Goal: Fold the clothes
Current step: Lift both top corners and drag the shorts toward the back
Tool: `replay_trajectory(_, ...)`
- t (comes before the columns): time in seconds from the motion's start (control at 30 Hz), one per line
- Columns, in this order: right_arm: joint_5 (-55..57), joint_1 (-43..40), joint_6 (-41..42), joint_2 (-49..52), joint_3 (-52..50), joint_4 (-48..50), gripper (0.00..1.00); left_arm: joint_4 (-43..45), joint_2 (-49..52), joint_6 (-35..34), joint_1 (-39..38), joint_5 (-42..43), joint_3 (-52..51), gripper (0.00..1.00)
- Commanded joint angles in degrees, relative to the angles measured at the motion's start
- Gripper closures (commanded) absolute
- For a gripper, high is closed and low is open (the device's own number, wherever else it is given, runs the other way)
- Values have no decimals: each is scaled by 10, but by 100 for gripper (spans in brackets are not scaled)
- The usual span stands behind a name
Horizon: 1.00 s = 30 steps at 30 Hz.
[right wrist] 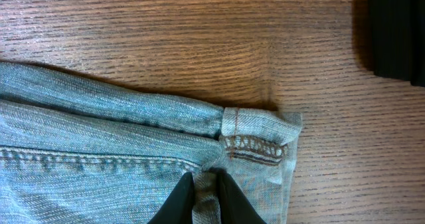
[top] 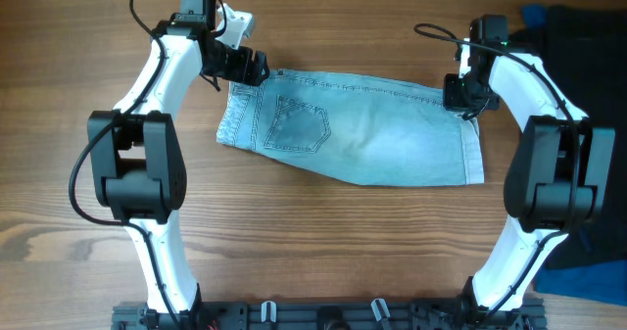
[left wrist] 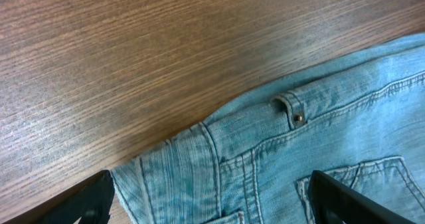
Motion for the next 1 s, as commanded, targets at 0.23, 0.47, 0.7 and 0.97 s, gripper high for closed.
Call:
replay_trajectory(0.23, 0, 5, 2, 11, -5, -2, 86, 25, 49, 45, 0, 7, -3, 25)
replay_trajectory(0.47, 0, 5, 2, 11, -5, -2, 86, 29, 44, 45, 0, 7, -2, 88)
replay_trajectory(0.7, 0, 5, 3, 11, -5, -1, 96, 10, -37, 39, -2, 7, -2, 96)
replay_trajectory(0.97, -61, 5, 25, -19, 12, -55, 96, -152, -54, -3, -2, 9, -2, 96)
